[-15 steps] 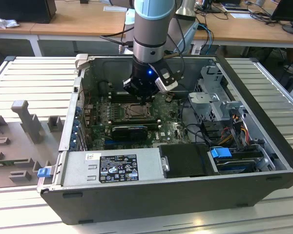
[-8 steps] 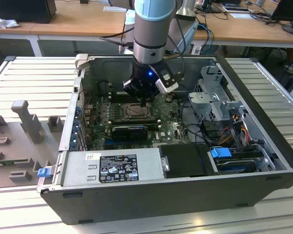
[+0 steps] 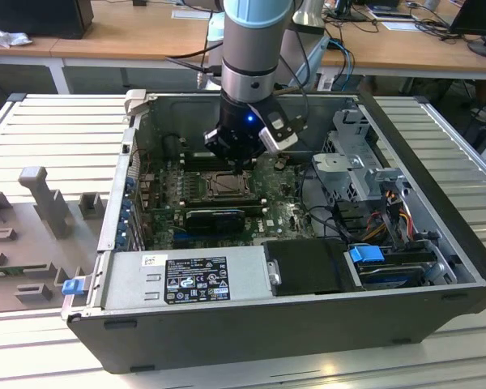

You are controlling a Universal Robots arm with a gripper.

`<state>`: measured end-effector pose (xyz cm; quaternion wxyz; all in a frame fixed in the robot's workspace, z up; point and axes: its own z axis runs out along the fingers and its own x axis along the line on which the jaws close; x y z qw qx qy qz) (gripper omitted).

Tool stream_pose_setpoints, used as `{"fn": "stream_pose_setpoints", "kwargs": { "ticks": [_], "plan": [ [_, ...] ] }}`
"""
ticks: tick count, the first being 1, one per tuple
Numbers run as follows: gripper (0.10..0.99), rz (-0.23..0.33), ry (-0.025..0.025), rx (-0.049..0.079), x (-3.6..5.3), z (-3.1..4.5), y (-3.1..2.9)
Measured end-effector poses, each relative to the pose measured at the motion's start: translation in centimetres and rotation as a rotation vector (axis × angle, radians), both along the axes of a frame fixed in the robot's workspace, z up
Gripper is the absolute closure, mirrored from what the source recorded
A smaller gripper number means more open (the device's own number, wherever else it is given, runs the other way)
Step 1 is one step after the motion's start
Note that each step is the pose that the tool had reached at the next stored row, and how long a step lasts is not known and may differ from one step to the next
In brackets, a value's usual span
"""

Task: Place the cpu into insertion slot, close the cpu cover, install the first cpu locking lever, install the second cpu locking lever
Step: 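Install the second cpu locking lever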

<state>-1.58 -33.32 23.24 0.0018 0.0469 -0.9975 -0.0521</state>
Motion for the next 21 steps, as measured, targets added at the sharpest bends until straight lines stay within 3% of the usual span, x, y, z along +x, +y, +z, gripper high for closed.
{"fn": "stream_pose_setpoints", "kwargs": {
  "ticks": [10, 21],
  "plan": [
    [0.980, 0.000, 0.0001, 0.000, 0.01, 0.00, -1.56],
    [0.980, 0.000, 0.0000, 0.000, 0.01, 0.36, -2.04]
  ]
}}
